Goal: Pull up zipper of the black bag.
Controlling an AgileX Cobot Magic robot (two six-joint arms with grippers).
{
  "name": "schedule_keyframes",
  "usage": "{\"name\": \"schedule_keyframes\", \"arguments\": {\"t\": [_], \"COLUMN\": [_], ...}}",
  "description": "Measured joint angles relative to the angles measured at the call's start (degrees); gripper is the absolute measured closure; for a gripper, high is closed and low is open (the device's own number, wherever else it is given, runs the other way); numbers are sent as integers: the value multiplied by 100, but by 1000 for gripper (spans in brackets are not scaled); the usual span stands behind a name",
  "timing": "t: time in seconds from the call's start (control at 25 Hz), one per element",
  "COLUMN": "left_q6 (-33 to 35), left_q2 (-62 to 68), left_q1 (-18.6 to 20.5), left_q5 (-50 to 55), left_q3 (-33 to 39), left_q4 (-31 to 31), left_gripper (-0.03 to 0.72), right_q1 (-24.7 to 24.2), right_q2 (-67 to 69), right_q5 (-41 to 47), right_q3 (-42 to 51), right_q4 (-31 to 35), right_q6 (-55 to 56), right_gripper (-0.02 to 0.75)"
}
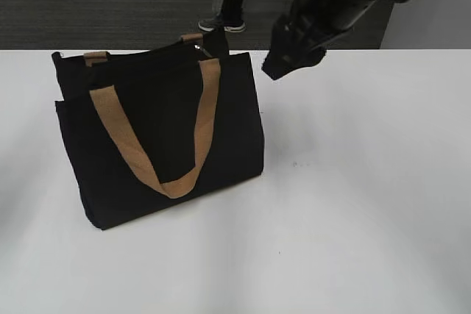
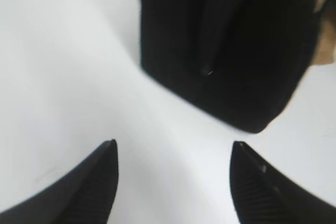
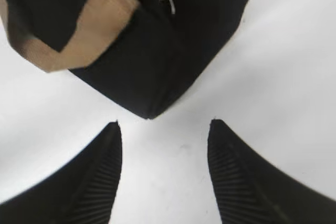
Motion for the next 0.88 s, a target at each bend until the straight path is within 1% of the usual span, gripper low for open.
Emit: {"name": "schedule_keyframes", "arguments": {"t": [0.12,0.2,0.32,0.36,0.44,0.52,0.64,0.72,0.8,0.88], "left_q6": [-858,-1411,-2848,-3276,-4046,-4610,-5116,-5452,-5708,-5846], "left_q2": [0,0,0,0,0,0,18,32,32,32], "left_q1": [0,0,0,0,0,0,0,0,0,0], "left_q5": [-231,-287,-539,-553,-541,-471,-232,-95,25,44], "left_q3": [0,0,0,0,0,-34,-382,-701,-973,-1121], "left_q4": [888,1171,1799,2130,2777,3285,3929,4356,4530,4424], "left_gripper": [195,197,197,197,197,197,204,225,252,266], "right_q1": [-283,-460,-703,-784,-914,-1048,-1198,-1257,-1313,-1358], "right_q2": [-65,-149,-290,-338,-431,-540,-673,-727,-789,-847], "right_q5": [311,458,581,593,606,613,702,808,891,940], "right_q3": [0,0,0,0,0,0,0,0,0,0], "right_q4": [-142,-287,-514,-591,-771,-983,-1445,-1733,-1928,-2017], "right_q6": [49,179,574,736,1168,1556,1972,2249,2500,2691], "right_gripper": [325,325,325,325,325,325,325,325,325,325]}}
